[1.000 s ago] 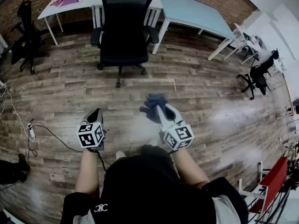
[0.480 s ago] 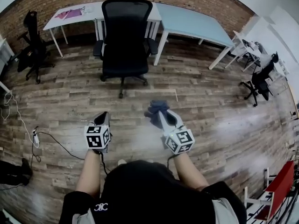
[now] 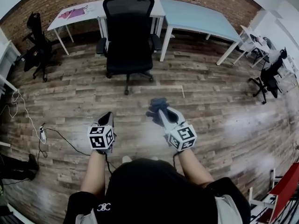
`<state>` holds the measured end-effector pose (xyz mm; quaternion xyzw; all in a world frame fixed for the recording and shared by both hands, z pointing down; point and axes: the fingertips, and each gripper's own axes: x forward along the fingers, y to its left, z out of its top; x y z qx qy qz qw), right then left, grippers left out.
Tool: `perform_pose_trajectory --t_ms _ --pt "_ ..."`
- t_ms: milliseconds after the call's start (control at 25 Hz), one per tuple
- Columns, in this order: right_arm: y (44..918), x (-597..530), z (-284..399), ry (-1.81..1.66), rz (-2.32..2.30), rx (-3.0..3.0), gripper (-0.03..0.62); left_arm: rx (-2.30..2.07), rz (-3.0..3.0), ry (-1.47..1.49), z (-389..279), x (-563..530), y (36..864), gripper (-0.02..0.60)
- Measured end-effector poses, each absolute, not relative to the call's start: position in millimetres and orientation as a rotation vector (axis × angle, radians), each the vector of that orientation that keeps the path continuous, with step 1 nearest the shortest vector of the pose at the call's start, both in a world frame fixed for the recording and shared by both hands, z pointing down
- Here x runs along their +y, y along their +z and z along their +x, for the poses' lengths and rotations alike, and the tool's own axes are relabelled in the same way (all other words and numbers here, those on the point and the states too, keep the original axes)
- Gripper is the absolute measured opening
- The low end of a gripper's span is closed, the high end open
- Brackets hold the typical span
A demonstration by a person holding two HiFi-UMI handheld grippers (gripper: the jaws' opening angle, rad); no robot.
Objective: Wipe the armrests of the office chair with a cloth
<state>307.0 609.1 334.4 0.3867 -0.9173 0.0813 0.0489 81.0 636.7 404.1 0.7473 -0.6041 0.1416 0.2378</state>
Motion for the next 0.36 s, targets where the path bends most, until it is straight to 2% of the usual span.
perform_pose_trajectory --t_ms 360 --pt "344.3 605.1 315.6 0.278 1.129 -2.797 0.048 -1.670 2.030 0.405 91.5 637.8 404.6 0.005"
